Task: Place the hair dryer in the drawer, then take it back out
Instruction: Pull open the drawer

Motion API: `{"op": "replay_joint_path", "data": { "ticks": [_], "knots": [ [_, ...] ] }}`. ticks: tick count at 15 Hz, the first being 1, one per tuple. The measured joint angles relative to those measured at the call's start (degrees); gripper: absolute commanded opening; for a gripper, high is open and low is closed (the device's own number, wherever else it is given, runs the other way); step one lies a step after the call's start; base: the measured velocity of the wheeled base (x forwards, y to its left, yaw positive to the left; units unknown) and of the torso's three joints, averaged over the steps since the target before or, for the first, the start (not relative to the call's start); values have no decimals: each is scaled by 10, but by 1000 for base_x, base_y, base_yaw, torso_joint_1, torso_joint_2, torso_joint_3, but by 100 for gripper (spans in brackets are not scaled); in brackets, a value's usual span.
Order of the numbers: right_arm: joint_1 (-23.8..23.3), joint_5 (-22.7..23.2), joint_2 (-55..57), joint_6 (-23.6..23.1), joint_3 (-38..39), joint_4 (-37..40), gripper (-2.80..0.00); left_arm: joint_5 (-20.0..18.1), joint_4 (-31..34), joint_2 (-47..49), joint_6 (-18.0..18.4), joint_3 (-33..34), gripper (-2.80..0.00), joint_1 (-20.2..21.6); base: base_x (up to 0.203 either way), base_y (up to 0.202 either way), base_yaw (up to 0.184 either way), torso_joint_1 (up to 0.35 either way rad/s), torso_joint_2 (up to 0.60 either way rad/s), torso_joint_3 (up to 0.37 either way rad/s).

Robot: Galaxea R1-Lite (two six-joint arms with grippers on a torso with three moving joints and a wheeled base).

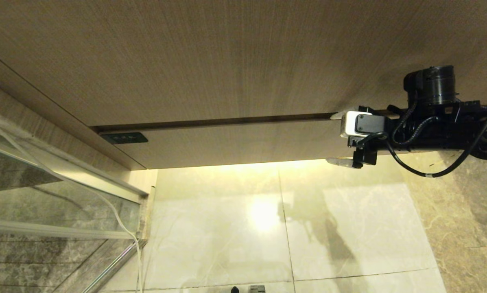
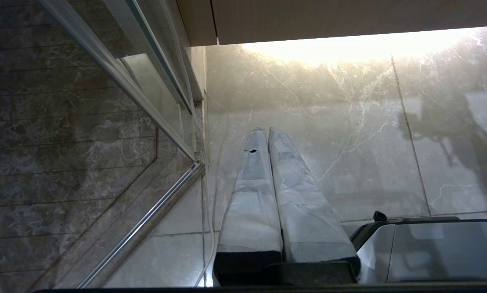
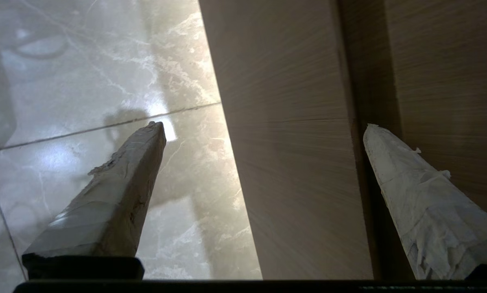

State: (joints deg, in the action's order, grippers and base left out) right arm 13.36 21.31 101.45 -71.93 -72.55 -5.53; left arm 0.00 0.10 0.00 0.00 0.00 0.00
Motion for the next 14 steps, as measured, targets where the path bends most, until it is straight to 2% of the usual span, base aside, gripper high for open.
{"op": "replay_joint_path", "data": {
  "ticks": [6,14],
  "knots": [
    [-1,0,6,25,3,-31,0,0,0,0,0,0,-280,0,0,0,0,0,0,0],
    [0,0,14,27,17,-41,0,0,0,0,0,0,-280,0,0,0,0,0,0,0]
  ]
}}
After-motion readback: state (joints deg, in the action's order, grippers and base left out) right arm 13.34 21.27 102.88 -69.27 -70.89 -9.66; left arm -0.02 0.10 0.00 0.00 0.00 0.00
